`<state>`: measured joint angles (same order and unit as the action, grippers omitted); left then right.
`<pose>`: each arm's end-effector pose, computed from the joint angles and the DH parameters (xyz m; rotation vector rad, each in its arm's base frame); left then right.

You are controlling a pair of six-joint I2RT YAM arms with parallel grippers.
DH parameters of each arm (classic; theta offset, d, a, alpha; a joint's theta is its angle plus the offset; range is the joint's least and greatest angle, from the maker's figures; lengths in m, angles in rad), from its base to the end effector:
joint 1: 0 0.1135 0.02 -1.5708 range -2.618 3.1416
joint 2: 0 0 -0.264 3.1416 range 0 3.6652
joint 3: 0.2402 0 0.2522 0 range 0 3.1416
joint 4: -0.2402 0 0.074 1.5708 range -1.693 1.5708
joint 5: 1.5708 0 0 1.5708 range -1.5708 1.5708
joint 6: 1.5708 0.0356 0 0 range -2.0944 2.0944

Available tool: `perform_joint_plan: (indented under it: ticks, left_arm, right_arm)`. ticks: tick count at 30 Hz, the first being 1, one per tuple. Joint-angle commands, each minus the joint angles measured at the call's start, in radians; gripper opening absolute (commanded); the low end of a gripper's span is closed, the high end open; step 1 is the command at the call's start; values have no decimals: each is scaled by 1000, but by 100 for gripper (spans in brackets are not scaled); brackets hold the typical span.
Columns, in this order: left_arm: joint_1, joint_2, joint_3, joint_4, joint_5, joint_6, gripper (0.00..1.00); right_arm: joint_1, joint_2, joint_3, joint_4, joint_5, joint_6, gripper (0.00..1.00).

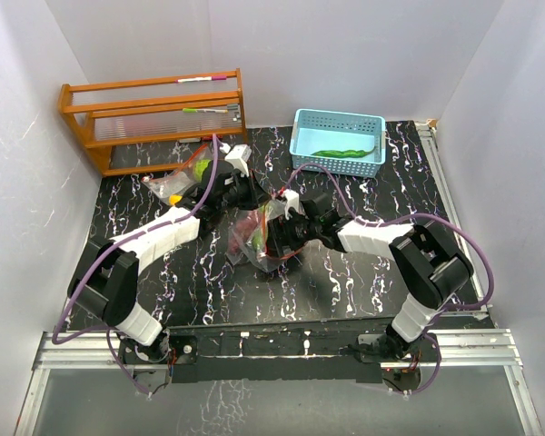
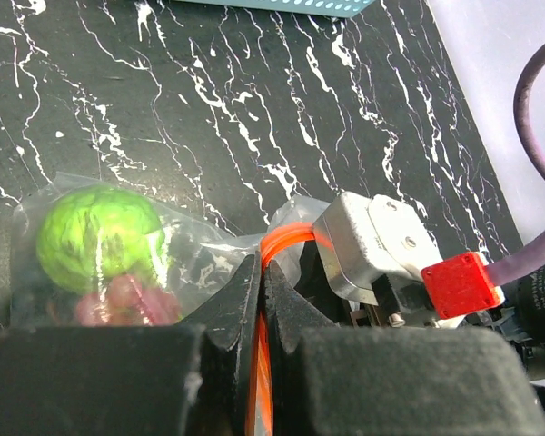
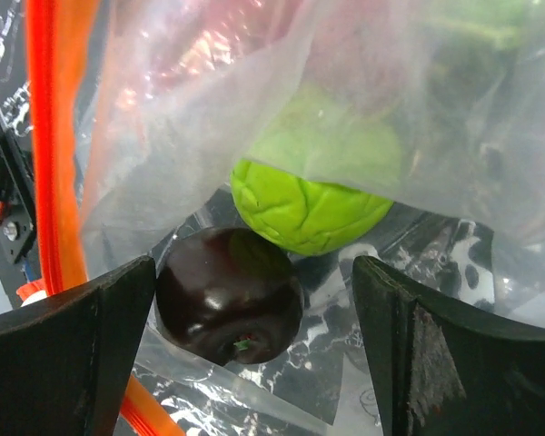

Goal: Open the zip-top bag and remove the fake food
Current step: Pick up the fake fruit from the zipper food storage bag.

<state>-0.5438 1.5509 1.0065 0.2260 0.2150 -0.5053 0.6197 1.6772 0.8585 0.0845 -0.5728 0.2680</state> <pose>0.3030 -0.1921 0.2679 0.1929 1.9789 -0.9032 0.2626 0.2111 0.1685 -0.7285 2.3058 1.0954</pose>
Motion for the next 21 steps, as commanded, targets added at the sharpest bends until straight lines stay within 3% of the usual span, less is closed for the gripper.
perform_joint_plan:
  ticks: [1, 4, 7, 14, 21]
  left_arm:
    - [6, 1, 52, 45, -15, 10, 0]
    - [6, 1, 50, 50, -18, 6, 0]
    - [5, 1, 49, 53, -19, 3, 0]
    - [6, -3, 46, 41, -28, 6, 0]
    - [6, 9, 50, 26, -24, 25, 0]
  right_arm:
    - [15, -21, -49, -36, 43, -70, 93]
    - [15, -27, -73, -58, 110, -83, 90]
    - [14, -19, -80, -61, 108, -82, 75]
    - [14, -68, -72, -54, 151, -48, 50]
    - [0, -192, -46, -95, 304, -21, 48]
